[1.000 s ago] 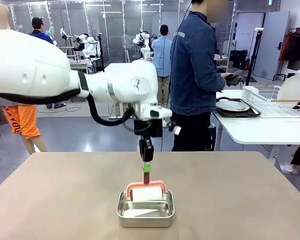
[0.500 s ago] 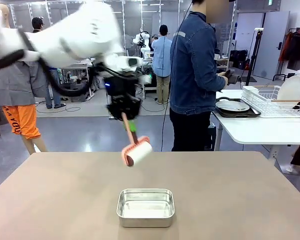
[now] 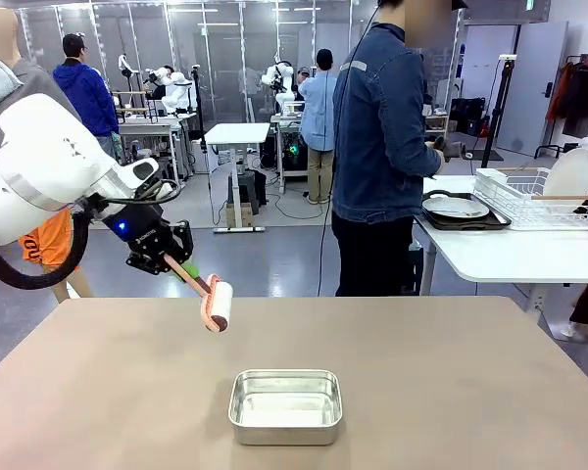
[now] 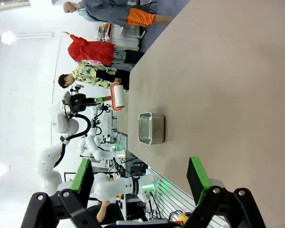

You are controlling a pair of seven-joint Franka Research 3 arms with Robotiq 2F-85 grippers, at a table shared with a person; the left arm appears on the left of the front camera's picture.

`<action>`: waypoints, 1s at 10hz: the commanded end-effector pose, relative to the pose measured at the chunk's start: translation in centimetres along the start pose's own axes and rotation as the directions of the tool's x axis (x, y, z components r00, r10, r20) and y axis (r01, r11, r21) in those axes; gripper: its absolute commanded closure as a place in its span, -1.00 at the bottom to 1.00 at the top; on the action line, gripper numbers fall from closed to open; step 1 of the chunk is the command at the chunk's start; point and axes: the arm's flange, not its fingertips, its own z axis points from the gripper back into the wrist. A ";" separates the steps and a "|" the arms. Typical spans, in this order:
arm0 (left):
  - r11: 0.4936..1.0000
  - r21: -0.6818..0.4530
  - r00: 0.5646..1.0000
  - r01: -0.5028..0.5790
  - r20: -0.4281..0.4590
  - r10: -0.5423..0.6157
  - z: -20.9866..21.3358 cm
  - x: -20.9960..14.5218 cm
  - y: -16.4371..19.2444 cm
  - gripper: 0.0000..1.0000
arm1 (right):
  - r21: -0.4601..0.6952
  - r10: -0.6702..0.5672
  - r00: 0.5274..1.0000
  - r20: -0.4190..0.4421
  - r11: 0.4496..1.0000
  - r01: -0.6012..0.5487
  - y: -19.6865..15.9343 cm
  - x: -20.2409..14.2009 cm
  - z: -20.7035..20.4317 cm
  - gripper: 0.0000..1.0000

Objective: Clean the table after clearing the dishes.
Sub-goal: When the right (or left) Handle tray is removed, use the right hand (or left hand) to clean the right (or left) side of the table with the Lint Roller.

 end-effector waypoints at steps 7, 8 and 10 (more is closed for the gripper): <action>0.999 -0.037 0.971 0.005 -0.240 -0.013 -2.5 4.4 3.8 0.59 | -0.005 0.007 1.000 -0.003 1.000 -0.007 0.3 -0.1 0.1 -1.00; 0.998 -0.057 0.968 -0.005 -0.250 -0.009 -3.7 4.1 4.9 0.59 | -0.005 0.007 1.000 -0.003 1.000 -0.007 0.3 -0.1 0.1 -1.00; 0.990 -0.140 0.984 -0.028 -0.179 0.003 -6.1 3.4 7.8 0.59 | -0.005 0.007 1.000 -0.003 1.000 -0.007 0.3 -0.1 0.1 -1.00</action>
